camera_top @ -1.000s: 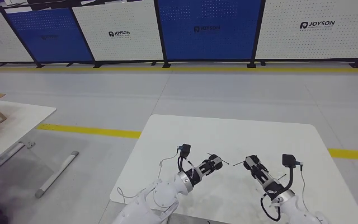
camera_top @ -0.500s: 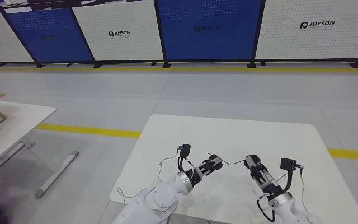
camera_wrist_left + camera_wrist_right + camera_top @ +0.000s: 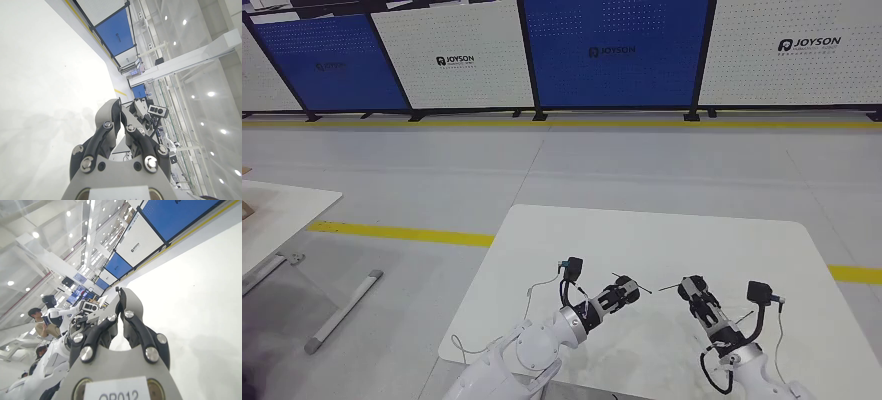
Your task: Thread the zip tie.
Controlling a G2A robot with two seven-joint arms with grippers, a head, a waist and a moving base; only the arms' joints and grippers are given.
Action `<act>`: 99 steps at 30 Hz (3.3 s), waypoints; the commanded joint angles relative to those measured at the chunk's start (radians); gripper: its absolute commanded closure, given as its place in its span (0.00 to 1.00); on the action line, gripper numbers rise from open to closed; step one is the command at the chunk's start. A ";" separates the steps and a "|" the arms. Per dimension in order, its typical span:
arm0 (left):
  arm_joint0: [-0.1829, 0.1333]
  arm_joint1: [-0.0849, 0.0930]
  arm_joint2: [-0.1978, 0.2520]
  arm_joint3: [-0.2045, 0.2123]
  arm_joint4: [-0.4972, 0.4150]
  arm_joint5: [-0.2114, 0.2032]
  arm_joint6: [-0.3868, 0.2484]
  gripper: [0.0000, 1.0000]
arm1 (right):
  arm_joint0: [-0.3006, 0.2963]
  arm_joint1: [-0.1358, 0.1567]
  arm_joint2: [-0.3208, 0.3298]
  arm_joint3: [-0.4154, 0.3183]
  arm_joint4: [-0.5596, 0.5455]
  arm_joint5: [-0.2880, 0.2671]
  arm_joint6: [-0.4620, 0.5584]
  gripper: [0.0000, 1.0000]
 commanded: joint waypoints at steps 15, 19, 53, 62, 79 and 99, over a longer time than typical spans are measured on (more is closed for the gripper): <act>0.000 0.000 0.000 0.000 0.000 0.000 0.000 1.00 | -0.023 -0.005 0.018 -0.046 0.077 0.069 0.042 1.00; 0.000 0.000 0.000 0.000 0.000 0.000 0.000 1.00 | -0.015 -0.011 0.011 -0.045 0.075 0.090 0.050 1.00; 0.000 0.000 0.000 0.000 0.000 0.000 0.000 1.00 | -0.030 -0.020 0.022 -0.077 0.086 0.136 0.041 1.00; 0.000 0.000 0.000 0.000 0.000 0.000 0.000 1.00 | -0.072 -0.028 0.004 -0.096 -0.023 0.113 -0.026 1.00; 0.000 0.000 0.000 0.000 0.000 0.000 0.000 1.00 | -0.054 -0.042 -0.014 -0.060 -0.020 0.093 -0.055 1.00; 0.004 0.000 0.005 -0.008 0.107 0.008 0.051 1.00 | -0.065 -0.058 -0.019 -0.050 -0.071 0.098 -0.103 1.00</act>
